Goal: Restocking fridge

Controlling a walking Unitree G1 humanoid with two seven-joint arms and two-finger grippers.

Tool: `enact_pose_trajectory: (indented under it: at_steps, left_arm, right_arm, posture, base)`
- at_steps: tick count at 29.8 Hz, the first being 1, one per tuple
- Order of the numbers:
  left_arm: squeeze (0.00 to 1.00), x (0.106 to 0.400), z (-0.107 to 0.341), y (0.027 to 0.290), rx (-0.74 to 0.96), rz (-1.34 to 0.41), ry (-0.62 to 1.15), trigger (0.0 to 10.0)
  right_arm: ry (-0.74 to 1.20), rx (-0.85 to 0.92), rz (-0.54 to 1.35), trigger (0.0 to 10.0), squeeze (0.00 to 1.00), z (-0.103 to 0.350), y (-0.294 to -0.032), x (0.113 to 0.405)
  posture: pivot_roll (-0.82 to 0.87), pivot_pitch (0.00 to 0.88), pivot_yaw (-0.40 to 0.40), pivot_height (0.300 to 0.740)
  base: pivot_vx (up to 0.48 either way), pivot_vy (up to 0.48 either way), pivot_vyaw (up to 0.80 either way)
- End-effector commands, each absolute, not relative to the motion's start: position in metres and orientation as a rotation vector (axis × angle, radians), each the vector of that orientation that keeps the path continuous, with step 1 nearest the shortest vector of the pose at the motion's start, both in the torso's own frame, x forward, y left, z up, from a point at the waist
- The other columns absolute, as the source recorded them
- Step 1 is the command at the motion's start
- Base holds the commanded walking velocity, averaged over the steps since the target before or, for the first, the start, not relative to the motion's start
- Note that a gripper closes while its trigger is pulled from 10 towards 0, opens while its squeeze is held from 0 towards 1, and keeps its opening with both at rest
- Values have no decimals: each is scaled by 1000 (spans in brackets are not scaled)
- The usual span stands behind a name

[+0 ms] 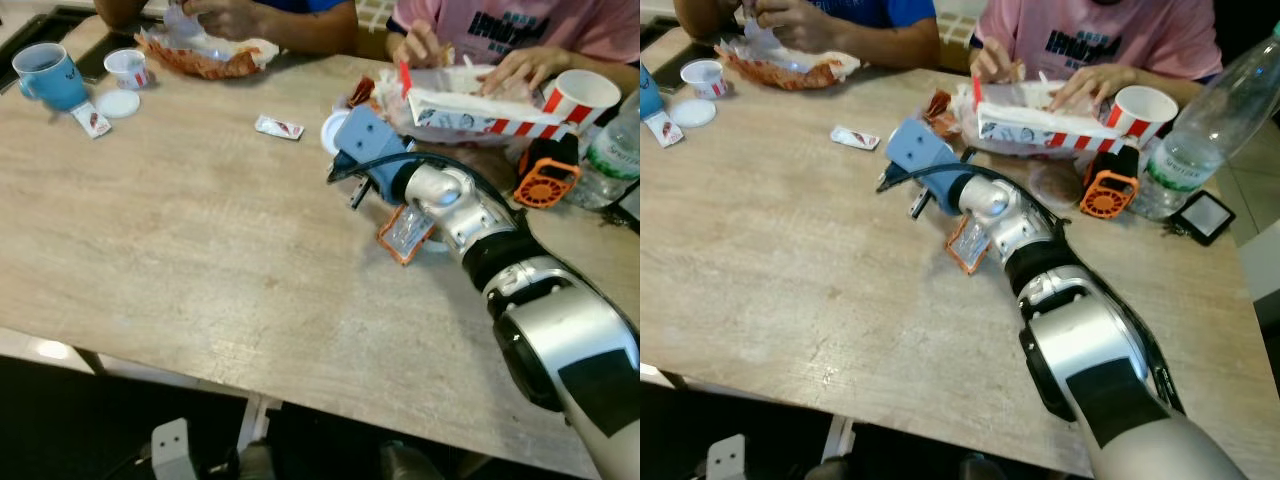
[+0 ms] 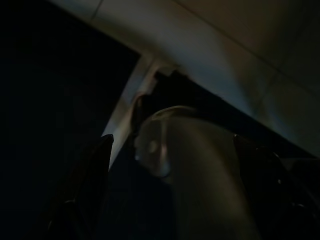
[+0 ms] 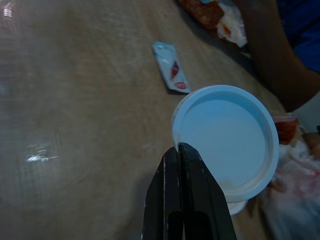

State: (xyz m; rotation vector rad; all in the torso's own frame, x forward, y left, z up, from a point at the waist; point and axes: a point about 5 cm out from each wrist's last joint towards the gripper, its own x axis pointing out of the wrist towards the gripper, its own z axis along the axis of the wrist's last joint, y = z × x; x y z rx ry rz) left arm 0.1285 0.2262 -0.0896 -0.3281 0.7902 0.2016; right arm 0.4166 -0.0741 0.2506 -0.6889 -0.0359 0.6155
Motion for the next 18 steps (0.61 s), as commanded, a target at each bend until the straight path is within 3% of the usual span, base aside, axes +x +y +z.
enact_pose_trajectory:
  at_steps: [1,18]
  left_arm:
    - [0,106,-98,226,-341,216,867,10000]
    - [0,112,-93,228,-334,219,796,10000]
  right_arm:
    - [-11,-704,591,10000,0,249,-79,418]
    - [22,-714,485,10000,0,273,-85,425]
  posture:
    - [-4,318,-80,740]
    - [7,345,-88,740]
  base:
    - [0,0,0]
    - [0,0,0]
